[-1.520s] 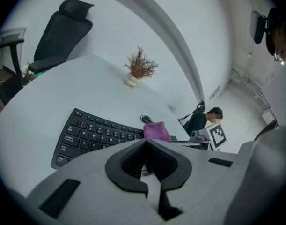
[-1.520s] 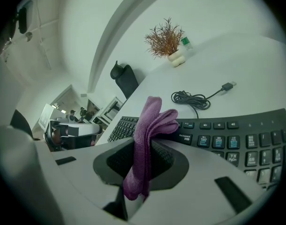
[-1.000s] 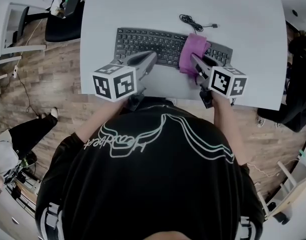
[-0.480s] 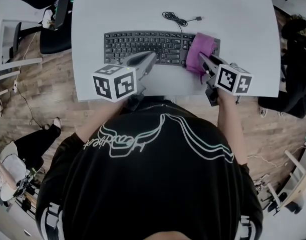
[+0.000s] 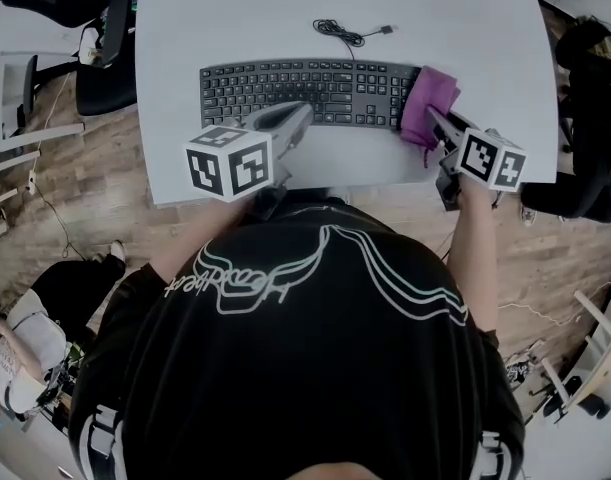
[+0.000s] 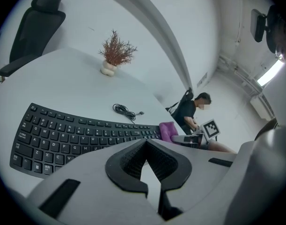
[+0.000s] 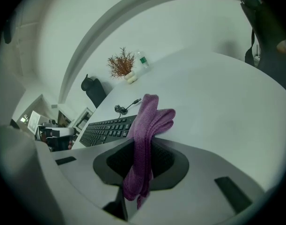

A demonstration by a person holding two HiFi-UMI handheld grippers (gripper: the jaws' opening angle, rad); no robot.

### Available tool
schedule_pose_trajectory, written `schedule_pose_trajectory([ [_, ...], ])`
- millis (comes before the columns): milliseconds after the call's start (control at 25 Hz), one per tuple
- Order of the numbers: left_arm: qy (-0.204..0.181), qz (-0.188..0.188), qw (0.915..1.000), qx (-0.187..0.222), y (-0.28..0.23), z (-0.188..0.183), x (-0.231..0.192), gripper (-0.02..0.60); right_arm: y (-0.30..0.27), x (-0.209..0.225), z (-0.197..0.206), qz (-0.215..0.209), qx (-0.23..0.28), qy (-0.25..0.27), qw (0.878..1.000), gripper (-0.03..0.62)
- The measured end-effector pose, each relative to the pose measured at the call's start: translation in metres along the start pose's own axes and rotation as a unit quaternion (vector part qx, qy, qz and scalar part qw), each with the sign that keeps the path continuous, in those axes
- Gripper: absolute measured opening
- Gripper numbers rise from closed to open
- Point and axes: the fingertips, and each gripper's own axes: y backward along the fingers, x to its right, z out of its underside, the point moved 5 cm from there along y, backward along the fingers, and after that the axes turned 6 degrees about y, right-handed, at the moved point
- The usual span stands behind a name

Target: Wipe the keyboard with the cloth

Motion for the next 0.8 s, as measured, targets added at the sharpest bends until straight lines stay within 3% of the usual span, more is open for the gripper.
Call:
schedule_pose_trajectory([
  [400, 0.002, -0.002, 1.0, 0.001, 0.003, 0.005, 0.0, 0.005, 0.011, 0.002, -0.007, 0.016, 0.009, 0.025, 1.0, 0.058],
  [640, 0.011, -0.011, 0.9998, 0.014, 0.017, 0.008, -0.009, 0.005, 0.012, -0.027, -0.023, -0.031, 0.036, 0.023, 0.999, 0.057],
  [800, 0.021, -0.019, 0.9992, 0.026, 0.026, 0.01, -0.018, 0.005, 0.001, -0.054, -0.035, -0.093, 0.062, -0.01, 0.994, 0.058],
])
